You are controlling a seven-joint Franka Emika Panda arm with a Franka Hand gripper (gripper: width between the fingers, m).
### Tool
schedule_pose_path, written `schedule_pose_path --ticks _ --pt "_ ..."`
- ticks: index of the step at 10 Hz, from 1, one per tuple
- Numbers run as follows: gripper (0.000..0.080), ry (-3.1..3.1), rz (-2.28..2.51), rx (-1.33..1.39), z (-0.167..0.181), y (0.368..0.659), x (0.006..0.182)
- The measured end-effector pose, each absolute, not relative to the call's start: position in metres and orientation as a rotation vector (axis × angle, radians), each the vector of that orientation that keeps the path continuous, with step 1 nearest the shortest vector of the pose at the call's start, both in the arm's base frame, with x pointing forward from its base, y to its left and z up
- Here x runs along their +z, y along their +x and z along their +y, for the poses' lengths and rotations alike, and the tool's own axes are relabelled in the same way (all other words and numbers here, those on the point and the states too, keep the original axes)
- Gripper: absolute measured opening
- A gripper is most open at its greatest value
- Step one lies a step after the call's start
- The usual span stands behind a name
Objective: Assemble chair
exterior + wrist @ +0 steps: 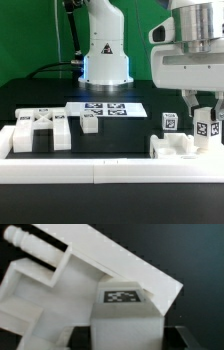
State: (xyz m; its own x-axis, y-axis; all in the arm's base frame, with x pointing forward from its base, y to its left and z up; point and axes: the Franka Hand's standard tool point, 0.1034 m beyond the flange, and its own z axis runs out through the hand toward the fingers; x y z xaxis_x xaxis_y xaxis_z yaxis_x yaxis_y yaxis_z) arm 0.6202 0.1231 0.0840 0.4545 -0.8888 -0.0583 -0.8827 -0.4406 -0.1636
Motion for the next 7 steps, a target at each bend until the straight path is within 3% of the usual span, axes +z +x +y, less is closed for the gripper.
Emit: schedule_pose_path --ticks 1,3,4,7 --pt "0.029 -2.52 1.572 -0.053 0.123 0.6202 0.0838" --pt "0.0553 -2.529 1.557 -0.054 0.1233 0.6201 0.0839" --pt "0.0619 -2.578 1.471 -0.071 0.1233 0.6214 0.0849" --pt "0.0648 -2.783 1.064 -0.117 0.126 0.6204 0.0849"
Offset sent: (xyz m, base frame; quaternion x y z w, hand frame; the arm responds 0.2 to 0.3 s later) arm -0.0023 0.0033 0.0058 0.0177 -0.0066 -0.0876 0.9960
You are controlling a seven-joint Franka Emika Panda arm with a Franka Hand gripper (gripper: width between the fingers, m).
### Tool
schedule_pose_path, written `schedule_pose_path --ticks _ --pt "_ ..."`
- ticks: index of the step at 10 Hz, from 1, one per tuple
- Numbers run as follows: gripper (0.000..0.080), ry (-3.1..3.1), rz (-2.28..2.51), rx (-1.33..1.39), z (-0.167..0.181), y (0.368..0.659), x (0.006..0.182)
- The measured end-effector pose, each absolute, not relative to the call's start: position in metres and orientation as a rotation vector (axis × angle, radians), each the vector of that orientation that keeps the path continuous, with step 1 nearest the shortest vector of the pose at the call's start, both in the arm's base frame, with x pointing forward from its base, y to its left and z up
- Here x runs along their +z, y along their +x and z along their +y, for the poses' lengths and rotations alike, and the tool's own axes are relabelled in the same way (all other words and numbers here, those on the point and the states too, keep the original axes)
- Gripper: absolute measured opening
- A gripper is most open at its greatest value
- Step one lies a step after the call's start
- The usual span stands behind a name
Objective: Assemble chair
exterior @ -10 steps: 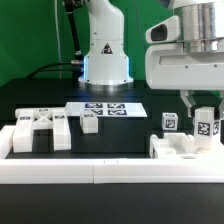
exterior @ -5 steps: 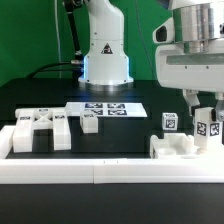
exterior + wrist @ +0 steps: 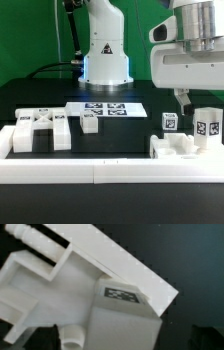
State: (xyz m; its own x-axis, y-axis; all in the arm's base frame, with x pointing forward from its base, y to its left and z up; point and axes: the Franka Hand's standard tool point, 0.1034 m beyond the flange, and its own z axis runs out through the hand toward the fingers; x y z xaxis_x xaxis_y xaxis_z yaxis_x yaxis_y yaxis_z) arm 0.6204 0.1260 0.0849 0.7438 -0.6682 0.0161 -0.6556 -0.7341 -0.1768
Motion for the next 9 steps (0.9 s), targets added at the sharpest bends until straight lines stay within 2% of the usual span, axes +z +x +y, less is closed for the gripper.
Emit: schedule_pose_path --ticks 9 --pt "0.0649 -3.056 -0.081 -0.221 0.1259 0.6192 0.0822"
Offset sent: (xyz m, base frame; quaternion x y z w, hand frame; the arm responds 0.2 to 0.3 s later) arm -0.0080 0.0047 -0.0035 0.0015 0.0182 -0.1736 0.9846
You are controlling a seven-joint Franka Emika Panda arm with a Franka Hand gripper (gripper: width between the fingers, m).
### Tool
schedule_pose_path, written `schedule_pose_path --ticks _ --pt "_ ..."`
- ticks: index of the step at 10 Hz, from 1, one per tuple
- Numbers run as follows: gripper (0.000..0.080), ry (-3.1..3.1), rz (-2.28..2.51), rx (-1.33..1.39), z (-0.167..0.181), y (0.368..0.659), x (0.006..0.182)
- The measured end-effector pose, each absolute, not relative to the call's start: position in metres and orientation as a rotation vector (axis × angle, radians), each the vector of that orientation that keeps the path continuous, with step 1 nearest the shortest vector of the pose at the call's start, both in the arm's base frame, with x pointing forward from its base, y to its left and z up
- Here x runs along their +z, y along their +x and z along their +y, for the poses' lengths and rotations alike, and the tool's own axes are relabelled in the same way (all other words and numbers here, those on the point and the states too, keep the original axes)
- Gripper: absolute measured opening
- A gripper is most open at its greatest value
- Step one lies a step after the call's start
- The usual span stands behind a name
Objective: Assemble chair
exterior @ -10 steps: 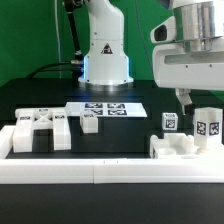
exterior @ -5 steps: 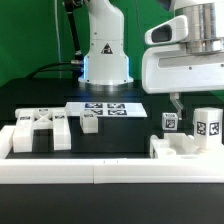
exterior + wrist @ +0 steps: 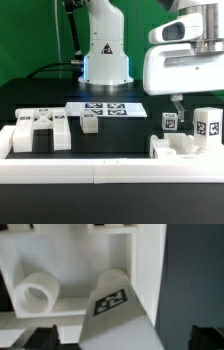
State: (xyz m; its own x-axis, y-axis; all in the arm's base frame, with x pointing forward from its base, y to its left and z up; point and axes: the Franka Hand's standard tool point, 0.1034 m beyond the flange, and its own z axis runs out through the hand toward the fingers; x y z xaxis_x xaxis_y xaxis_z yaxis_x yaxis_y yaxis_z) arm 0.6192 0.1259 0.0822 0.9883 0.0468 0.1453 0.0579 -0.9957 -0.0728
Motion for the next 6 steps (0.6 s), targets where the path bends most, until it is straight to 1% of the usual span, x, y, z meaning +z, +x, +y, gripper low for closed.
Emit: schedule_pose_path --ticks 2,3,4,5,6 --pt "0.0649 -3.057 -0.297 -0.23 0.1222 0.6199 0.0821" --pt "0.0649 -3.056 -0.322 -0.231 0.122 0.6199 0.0821" --pt "0.0551 -3.057 -0.316 -0.23 0.122 0.6198 0.082" --pt "0.0551 -3.057 -0.302 -0.229 0.122 0.6198 0.0819" --pt "0.035 -3.058 -0.283 -0.229 0.122 0.6198 0.0818"
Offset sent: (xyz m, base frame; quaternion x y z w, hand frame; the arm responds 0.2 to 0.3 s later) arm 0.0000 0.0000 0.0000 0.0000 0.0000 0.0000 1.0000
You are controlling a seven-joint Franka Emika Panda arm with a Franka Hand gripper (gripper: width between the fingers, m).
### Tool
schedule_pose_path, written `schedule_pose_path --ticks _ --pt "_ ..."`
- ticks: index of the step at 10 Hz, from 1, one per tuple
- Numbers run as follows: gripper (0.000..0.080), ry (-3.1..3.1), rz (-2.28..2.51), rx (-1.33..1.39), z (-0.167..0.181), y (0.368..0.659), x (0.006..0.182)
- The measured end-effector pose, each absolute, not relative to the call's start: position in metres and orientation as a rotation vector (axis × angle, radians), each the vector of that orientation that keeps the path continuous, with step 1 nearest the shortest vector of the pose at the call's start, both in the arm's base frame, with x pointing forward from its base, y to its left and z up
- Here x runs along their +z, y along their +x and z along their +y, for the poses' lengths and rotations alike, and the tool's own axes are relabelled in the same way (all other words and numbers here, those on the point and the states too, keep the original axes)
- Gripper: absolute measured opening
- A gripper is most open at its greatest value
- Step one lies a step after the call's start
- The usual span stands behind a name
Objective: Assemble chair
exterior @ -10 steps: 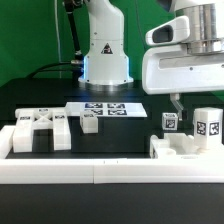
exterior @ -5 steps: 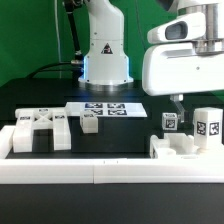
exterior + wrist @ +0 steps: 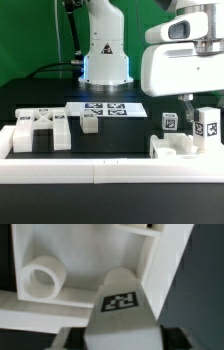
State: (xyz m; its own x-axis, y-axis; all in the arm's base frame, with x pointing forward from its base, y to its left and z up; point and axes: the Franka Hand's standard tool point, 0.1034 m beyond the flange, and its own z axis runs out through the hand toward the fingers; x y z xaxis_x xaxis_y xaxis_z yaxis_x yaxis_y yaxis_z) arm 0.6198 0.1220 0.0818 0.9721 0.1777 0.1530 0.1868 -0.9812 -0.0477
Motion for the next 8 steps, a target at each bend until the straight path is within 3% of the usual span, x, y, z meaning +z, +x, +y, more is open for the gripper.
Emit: schedule_pose_path --ticks 1,8 --pt "0.0289 -3.058 -0.279 -0.228 0.122 0.6198 0.0818" --pt "0.0291 -2.899 0.79 -0.173 0.123 0.6205 0.0809"
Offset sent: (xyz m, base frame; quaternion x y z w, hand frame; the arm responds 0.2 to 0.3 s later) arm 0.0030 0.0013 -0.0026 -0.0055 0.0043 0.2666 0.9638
